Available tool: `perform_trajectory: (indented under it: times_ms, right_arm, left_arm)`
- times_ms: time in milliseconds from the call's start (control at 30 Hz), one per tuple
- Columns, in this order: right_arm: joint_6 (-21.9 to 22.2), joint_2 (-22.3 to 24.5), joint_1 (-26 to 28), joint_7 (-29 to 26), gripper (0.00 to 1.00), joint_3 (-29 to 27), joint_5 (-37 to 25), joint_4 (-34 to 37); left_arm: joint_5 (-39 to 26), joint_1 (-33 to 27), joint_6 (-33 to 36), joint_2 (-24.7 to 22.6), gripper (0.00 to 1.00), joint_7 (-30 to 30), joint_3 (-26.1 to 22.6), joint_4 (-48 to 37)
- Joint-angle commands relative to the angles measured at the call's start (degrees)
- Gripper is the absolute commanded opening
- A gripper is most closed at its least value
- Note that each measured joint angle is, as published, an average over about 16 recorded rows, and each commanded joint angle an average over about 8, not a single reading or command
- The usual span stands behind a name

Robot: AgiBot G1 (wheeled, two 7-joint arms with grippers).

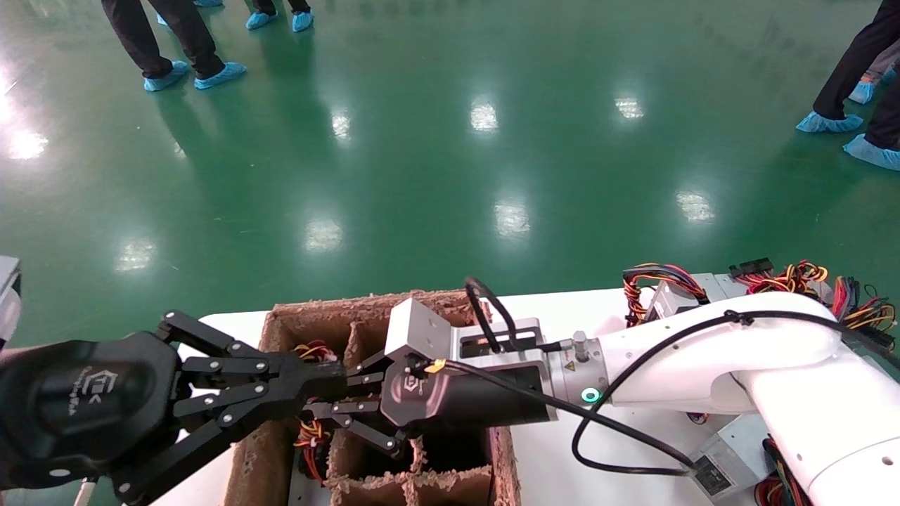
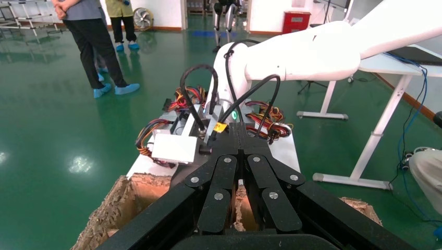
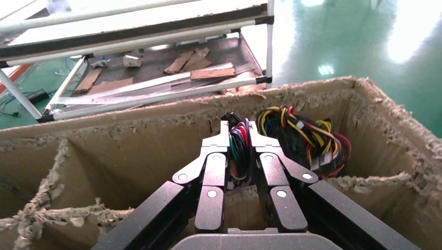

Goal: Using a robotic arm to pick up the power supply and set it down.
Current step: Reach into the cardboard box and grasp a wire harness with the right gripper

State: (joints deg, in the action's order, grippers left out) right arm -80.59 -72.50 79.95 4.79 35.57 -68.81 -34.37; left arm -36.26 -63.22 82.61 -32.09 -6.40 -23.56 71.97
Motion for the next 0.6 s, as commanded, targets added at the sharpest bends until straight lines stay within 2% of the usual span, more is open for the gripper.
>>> perform_trajectory:
  times_ms: [33, 67, 100, 600]
  right_arm:
    - [0.4, 0.0, -0.2, -0.2, 0.9, 0.2, -0.4, -0.3]
    - [0.5, 0.0, -0.2, -0.4, 0.98, 0.3, -0.5, -0.3]
    - [0.7, -0.1, -0.3, -0.5, 1.0, 0.4, -0.7, -0.3]
    - [1.3, 0.1, -0.1, -1.3, 1.0, 0.5, -1.1, -0.6]
  left_arm:
    - [0.0, 0.0, 0.0, 0.0, 0.0, 0.0, 0.0, 0.0]
    - [0.0, 0.0, 0.0, 0.0, 0.0, 0.0, 0.0, 0.0]
    - [0.0, 0.0, 0.0, 0.0, 0.0, 0.0, 0.0, 0.0]
    - [0.0, 0.0, 0.0, 0.0, 0.0, 0.0, 0.0, 0.0]
